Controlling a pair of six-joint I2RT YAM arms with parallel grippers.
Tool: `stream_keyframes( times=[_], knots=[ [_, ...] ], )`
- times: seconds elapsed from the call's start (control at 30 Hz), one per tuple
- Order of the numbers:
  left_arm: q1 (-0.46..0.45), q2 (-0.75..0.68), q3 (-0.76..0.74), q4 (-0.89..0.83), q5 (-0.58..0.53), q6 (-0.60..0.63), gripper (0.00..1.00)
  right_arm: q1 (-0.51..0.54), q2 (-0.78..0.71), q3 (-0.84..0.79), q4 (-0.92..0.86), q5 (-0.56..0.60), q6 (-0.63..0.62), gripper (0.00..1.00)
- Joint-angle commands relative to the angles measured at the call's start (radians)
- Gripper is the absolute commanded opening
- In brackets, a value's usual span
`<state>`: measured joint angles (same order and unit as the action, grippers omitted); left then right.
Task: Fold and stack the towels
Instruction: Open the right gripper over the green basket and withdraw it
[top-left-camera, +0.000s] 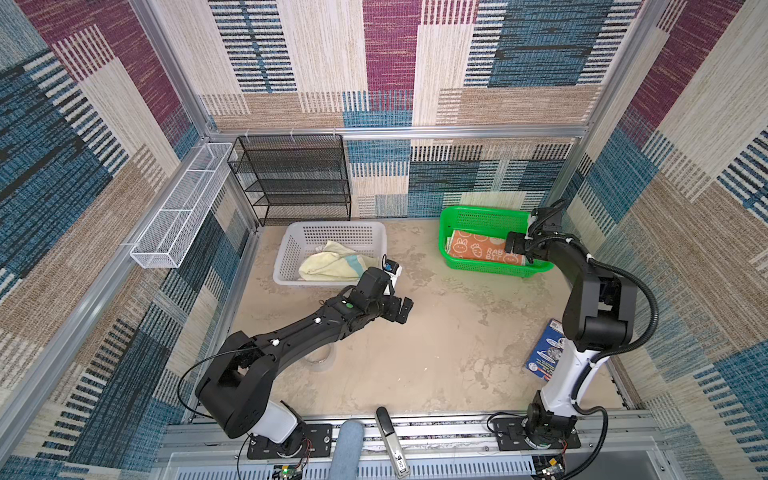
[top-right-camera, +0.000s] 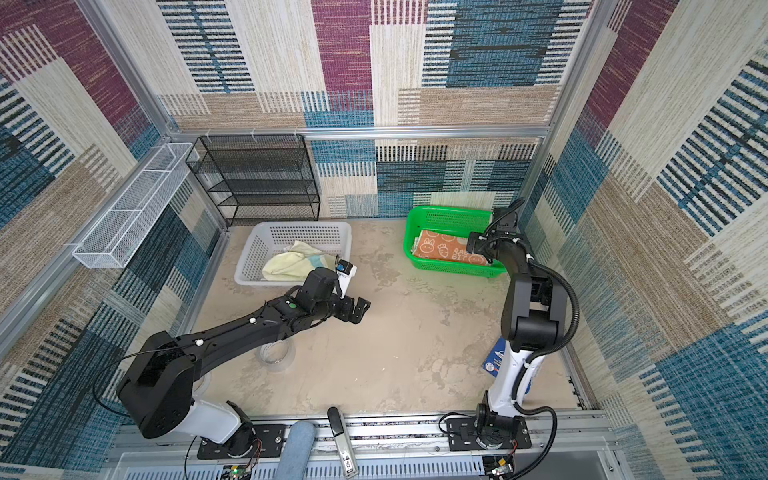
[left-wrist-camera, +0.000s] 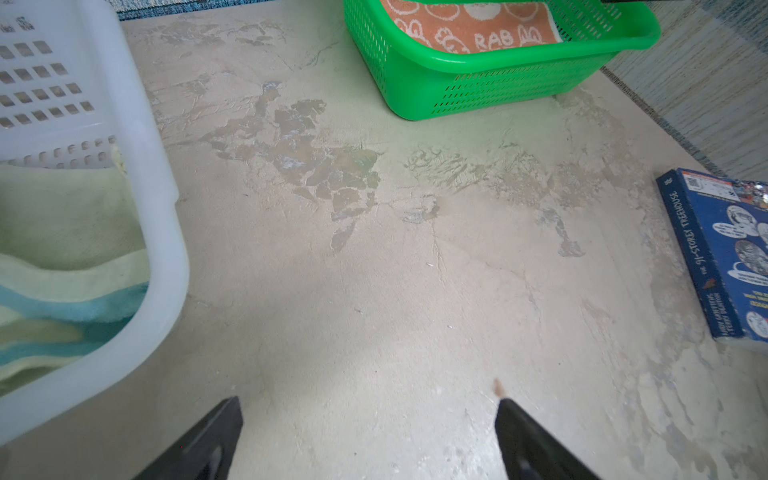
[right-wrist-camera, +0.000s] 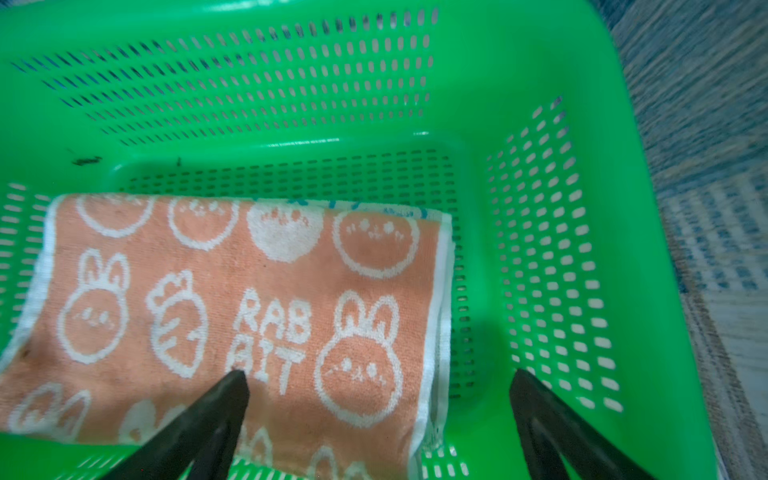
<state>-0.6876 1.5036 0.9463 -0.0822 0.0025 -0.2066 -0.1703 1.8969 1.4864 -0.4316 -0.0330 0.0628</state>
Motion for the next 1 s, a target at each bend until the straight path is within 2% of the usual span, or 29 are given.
stream_keyframes(
  times=[0.0, 0.2, 0.53, 0.73, 0.97],
  knots=[
    [0.009, -0.008, 0.021, -0.033, -0.069, -0.015, 1.00, 0.002, -0.067, -0.047, 0.082, -0.060, 0.024, 1.00],
    [0.045, -0.025, 0.102, -0.134, -0.159, -0.010, 1.00, 0.048, -0.218, -0.183, 0.159, -0.129, 0.042, 1.00],
    [0.163, 0.009, 0.275, -0.304, -0.275, 0.032, 0.96, 0.301, -0.425, -0.427, 0.327, -0.122, 0.085, 1.00],
    [0.267, 0.152, 0.400, -0.394, -0.213, -0.015, 0.93, 0.392, -0.502, -0.552, 0.425, -0.155, 0.124, 1.00],
    [0.283, 0.349, 0.577, -0.492, -0.181, -0.037, 0.87, 0.425, -0.506, -0.618, 0.448, -0.171, 0.137, 1.00]
  ],
)
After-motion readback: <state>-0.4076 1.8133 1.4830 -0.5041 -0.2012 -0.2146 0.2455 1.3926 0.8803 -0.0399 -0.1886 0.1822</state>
